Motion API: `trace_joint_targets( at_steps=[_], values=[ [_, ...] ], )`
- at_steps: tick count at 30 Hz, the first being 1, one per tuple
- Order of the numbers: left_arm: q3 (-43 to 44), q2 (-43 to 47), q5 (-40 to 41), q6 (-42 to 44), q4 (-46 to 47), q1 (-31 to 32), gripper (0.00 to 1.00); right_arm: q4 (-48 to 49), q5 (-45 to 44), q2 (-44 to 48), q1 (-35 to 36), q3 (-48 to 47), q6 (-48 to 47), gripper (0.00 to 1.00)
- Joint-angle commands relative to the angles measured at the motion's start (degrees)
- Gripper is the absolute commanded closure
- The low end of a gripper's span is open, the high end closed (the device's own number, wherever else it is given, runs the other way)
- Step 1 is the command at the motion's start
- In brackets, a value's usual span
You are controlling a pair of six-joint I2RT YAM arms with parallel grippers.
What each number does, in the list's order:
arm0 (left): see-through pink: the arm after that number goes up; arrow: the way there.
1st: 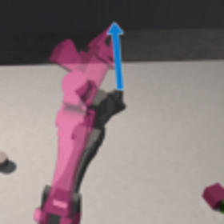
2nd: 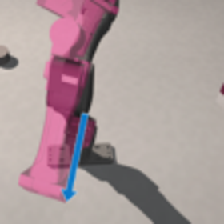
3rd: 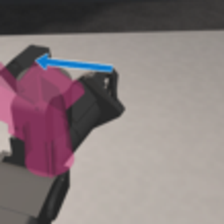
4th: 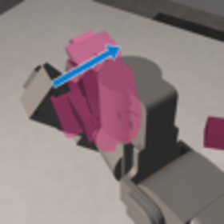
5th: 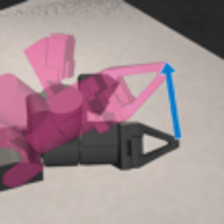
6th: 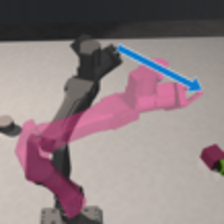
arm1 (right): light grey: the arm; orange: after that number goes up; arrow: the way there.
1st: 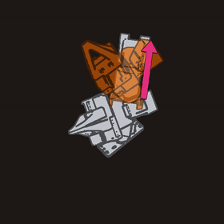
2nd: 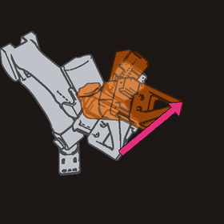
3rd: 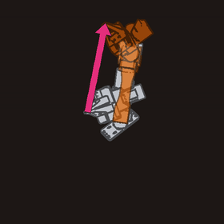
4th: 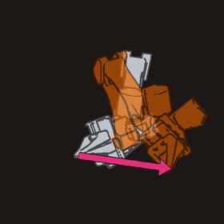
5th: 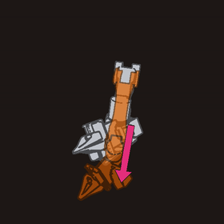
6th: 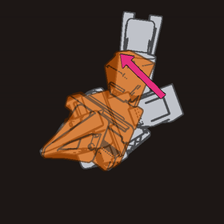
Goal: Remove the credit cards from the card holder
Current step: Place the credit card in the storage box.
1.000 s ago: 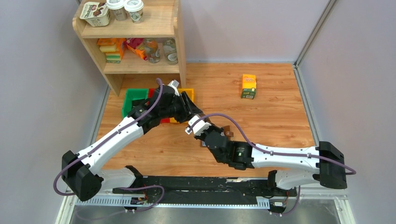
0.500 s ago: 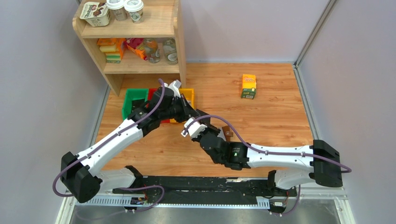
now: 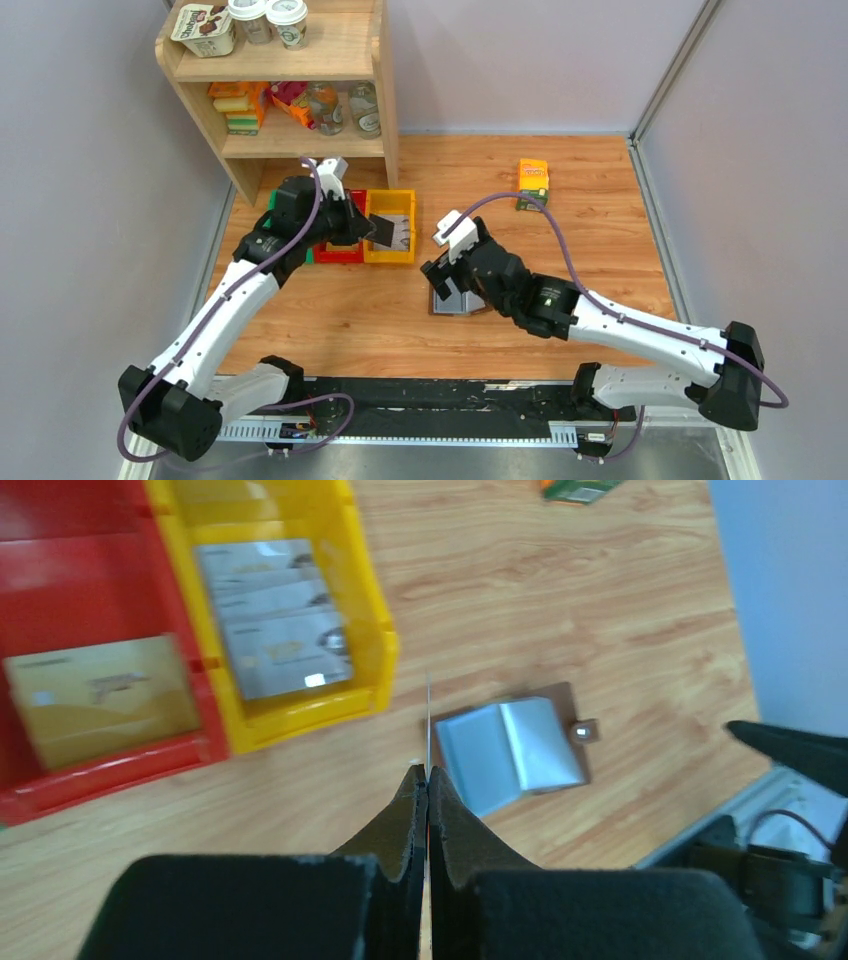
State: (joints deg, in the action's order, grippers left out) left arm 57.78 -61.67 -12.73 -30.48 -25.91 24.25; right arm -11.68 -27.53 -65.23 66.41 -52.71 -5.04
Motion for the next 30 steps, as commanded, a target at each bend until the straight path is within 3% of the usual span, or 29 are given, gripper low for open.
trace_joint_targets(
  at_steps=[1, 7, 15, 22, 30],
  values=[
    [0.7, 1.3, -2.4, 11.8, -3.4, -6.7, 1.0, -3.3, 14.0, 4.1, -7.0, -0.1, 10.1, 0.1],
    [2.3, -2.0, -6.4, 16.5, -4.2, -22.0, 1.0, -1.5, 26.2, 7.6, -17.7, 4.3, 16.0, 0.08],
    [9.5, -9.9, -1.4, 24.2, -8.0, -34.5, 1.0, -0.4, 26.6, 7.9, -19.0, 7.1, 18.3, 0.06],
    [13.9, -19.6, 3.1, 26.4, -8.3, -37.8, 1.0, 0.0, 28.4, 7.0, -19.0, 7.4, 18.7, 0.05],
    [12.4, -26.6, -6.7, 26.3, -2.0, -37.8, 1.0, 0.0, 28.3, 7.7, -19.0, 7.6, 18.4, 0.05]
  ],
)
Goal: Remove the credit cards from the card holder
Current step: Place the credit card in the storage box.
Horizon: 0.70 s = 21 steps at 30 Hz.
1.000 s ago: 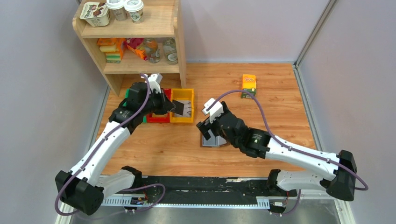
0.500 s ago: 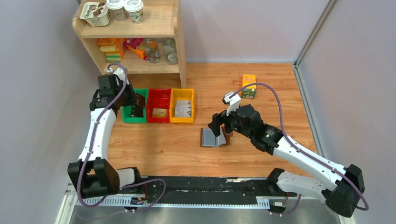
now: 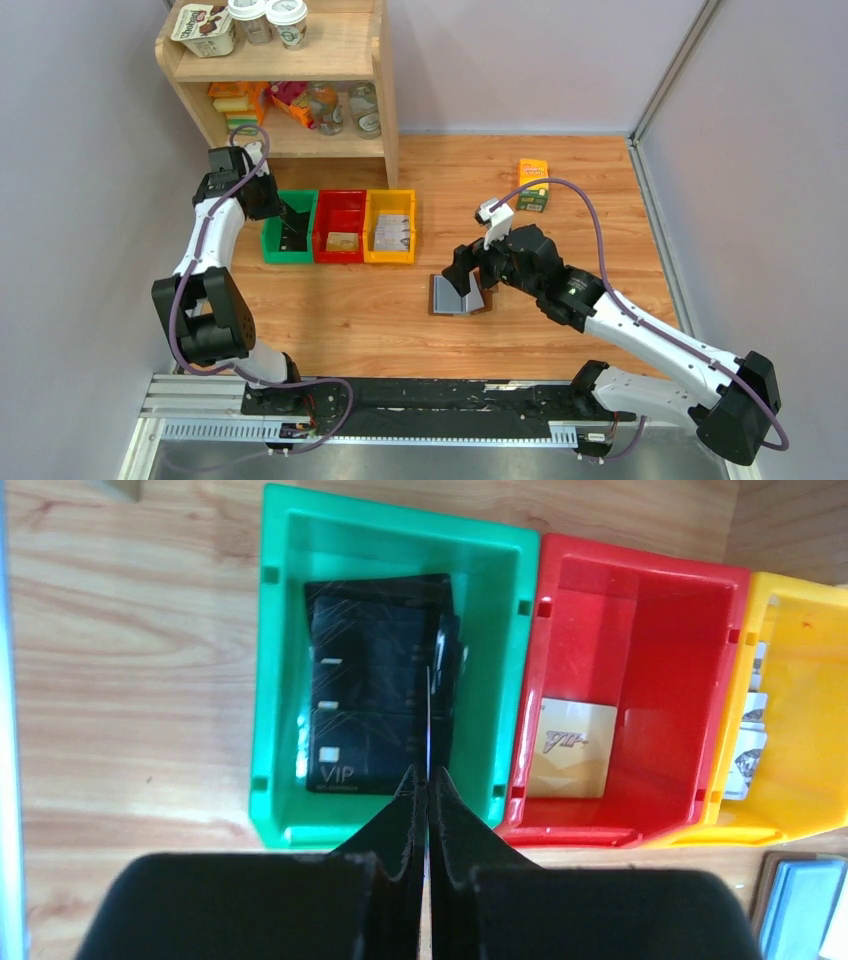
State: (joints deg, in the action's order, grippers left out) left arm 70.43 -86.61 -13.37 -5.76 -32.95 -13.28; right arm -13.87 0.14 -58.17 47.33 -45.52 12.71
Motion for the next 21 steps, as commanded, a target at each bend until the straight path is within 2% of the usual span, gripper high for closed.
trace_joint_targets(
  at_steps=[1, 6, 13, 21],
  values=[
    [-0.6, -2.1, -6.4, 1.3, 6.0, -0.3, 0.99, 2.2, 0.7, 0.8, 0.0, 0.4, 0.6, 0.05],
    [-1.6, -6.5, -7.7, 1.2, 9.3, -0.5, 0.97, 1.5, 0.4, 1.6, 0.0, 0.8, 0.7, 0.05],
    [-1.2, -11.3, -6.4, 2.1, 8.4, -0.9, 0.91, -0.1, -0.1, 1.9, 0.0, 1.0, 1.3, 0.05],
    [2.2, -9.4, 8.3, 2.3, 1.9, -0.9, 0.8, -2.8, -3.3, 3.0, 0.0, 0.3, 1.7, 0.05]
  ],
)
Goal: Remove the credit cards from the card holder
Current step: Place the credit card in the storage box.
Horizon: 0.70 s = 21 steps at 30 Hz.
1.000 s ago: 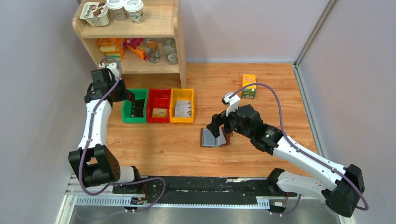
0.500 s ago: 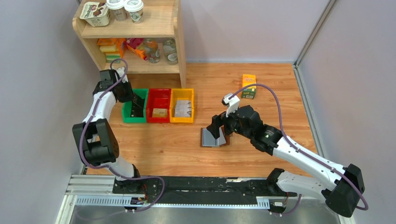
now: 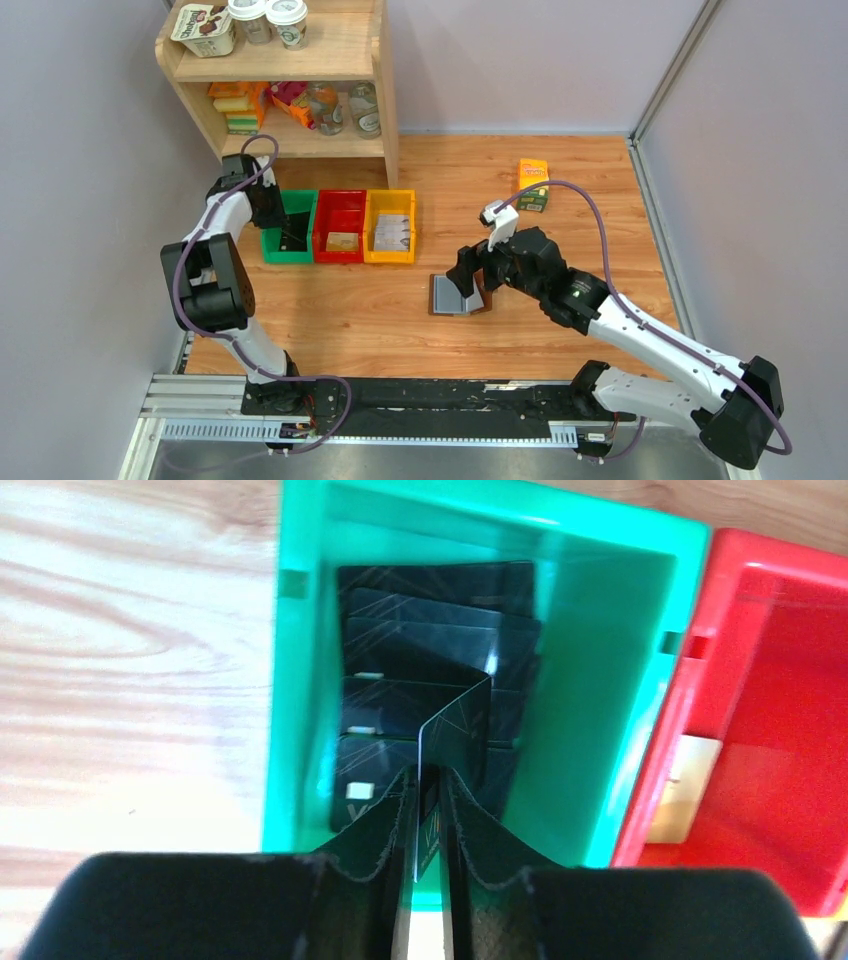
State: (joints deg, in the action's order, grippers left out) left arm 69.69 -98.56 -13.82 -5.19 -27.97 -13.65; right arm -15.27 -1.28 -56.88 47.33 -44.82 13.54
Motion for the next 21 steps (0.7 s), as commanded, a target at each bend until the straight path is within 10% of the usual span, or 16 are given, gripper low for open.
trace_joint_targets(
  at_steps=[1, 14, 21],
  values=[
    [3.3, 2.8, 10.5, 1.6, -3.7, -0.5, 0.78, -2.0, -2.1, 1.9, 0.1, -0.5, 0.8, 0.05],
    [5.6, 11.9, 11.4, -3.3, -9.6, -0.1, 0.67, -7.7, -2.6, 0.8, 0.0, -3.7, 3.4, 0.05],
    [1.5, 21.4, 10.3, -9.0, -11.6, 9.9, 0.67, -9.8, -1.5, -4.2, 0.7, -6.1, 5.4, 0.08]
  ],
)
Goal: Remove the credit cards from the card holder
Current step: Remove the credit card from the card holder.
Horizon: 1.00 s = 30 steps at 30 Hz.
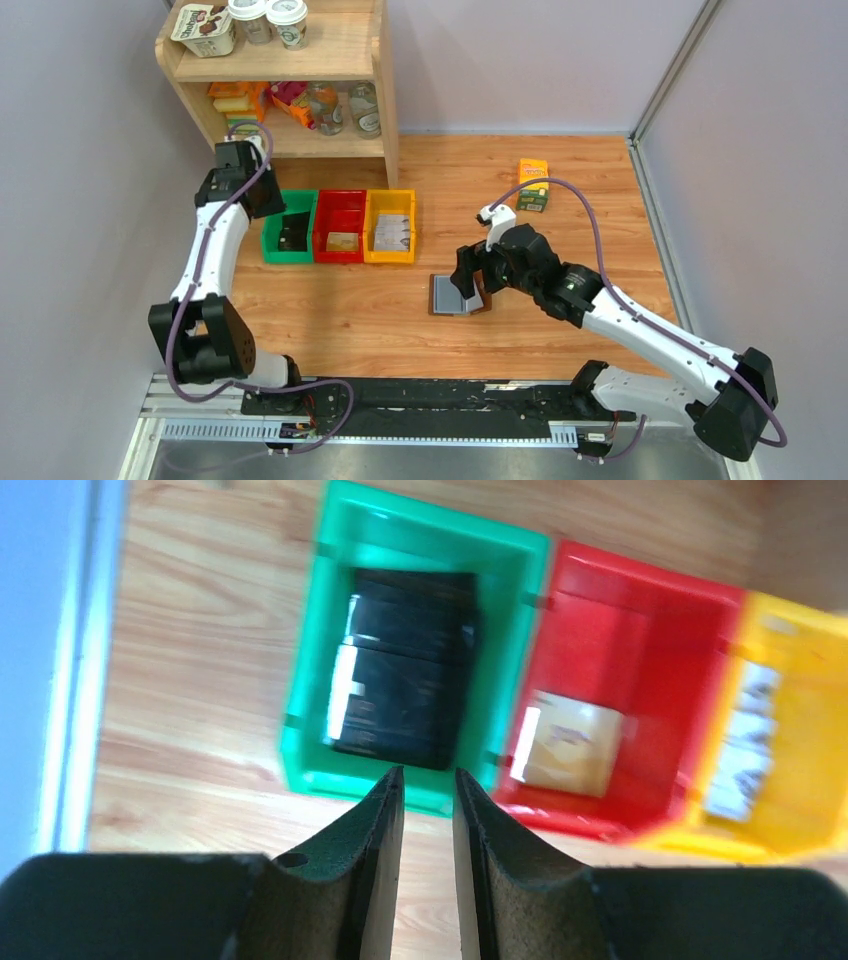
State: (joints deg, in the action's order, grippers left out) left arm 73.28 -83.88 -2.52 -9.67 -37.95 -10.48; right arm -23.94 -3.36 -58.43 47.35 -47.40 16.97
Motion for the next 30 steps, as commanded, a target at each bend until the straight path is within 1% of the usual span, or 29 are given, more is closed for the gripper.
trace_joint_targets(
  at_steps=[1, 2, 3, 4, 5, 8, 9, 10, 13, 16, 17, 18, 20, 22, 25, 27, 30],
  values=[
    [-3.7, 7.7, -1.3, -5.7, -1.2, 8.5, 0.67, -1.1, 0.4, -3.9, 0.9, -4.0, 2.0, 0.08],
    [-4.6, 9.2, -0.9, -6.7, -1.2, 12.2, 0.67, -1.4, 0.0, -5.1, 1.3, -4.5, 2.1, 0.08],
    [-6.5, 10.0, -0.6, -8.5, -1.0, 13.6, 0.67, -1.5, -0.5, -6.3, 2.0, -4.9, 2.2, 0.08],
    [-7.4, 11.6, -0.6, -9.6, -0.7, 16.6, 0.67, -1.5, -1.1, -7.6, 2.6, -5.2, 2.3, 0.08],
    [-9.6, 12.3, -0.1, -12.1, -0.3, 17.9, 0.66, -1.5, -1.6, -9.1, 2.9, -5.7, 2.5, 0.09],
    [-14.2, 16.5, -2.1, -17.2, 3.2, 23.3, 0.63, -2.2, -2.6, -14.0, 4.1, -7.5, 3.2, 0.09],
    [-16.3, 17.6, -2.5, -17.8, 3.8, 24.4, 0.63, -2.2, -3.7, -16.2, 4.4, -8.0, 3.8, 0.09],
    [-18.1, 19.1, -3.3, -19.4, 4.9, 26.1, 0.55, -2.0, -4.5, -17.3, 4.4, -8.1, 4.2, 0.09],
    [-21.2, 22.4, -4.9, -21.7, 6.5, 29.3, 0.54, -1.5, -5.5, -21.7, 4.6, -8.7, 5.9, 0.08],
    [-24.8, 25.5, -6.4, -23.8, 8.7, 31.1, 0.53, -1.4, -6.1, -25.5, 4.8, -9.3, 7.2, 0.07],
    [-25.5, 27.4, -6.4, -24.1, 9.1, 32.3, 0.43, -0.9, -6.3, -26.5, 4.9, -9.3, 7.5, 0.07],
    [-27.0, 28.1, -6.8, -24.3, 10.2, 32.7, 0.31, -0.7, -6.6, -27.4, 4.9, -9.3, 7.7, 0.07],
    [-29.1, 30.3, -7.6, -24.8, 11.5, 34.1, 0.23, 0.3, -6.9, -29.0, 5.3, -9.2, 7.8, 0.07],
    [-30.8, 31.2, -9.0, -25.3, 12.4, 34.9, 0.2, 0.7, -7.4, -30.7, 5.6, -9.5, 8.0, 0.07],
    [-32.9, 32.1, -9.4, -26.7, 13.5, 36.5, 0.2, 0.9, -9.0, -33.0, 6.2, -9.9, 8.1, 0.07],
    [-34.6, 33.0, -8.9, -28.1, 15.3, 38.0, 0.2, 1.4, -9.6, -34.0, 6.1, -9.7, 8.1, 0.08],
    [-36.3, 33.4, -6.0, -30.4, 16.4, 40.2, 0.2, 1.6, -9.6, -35.2, 6.2, -9.4, 8.4, 0.1]
  ],
)
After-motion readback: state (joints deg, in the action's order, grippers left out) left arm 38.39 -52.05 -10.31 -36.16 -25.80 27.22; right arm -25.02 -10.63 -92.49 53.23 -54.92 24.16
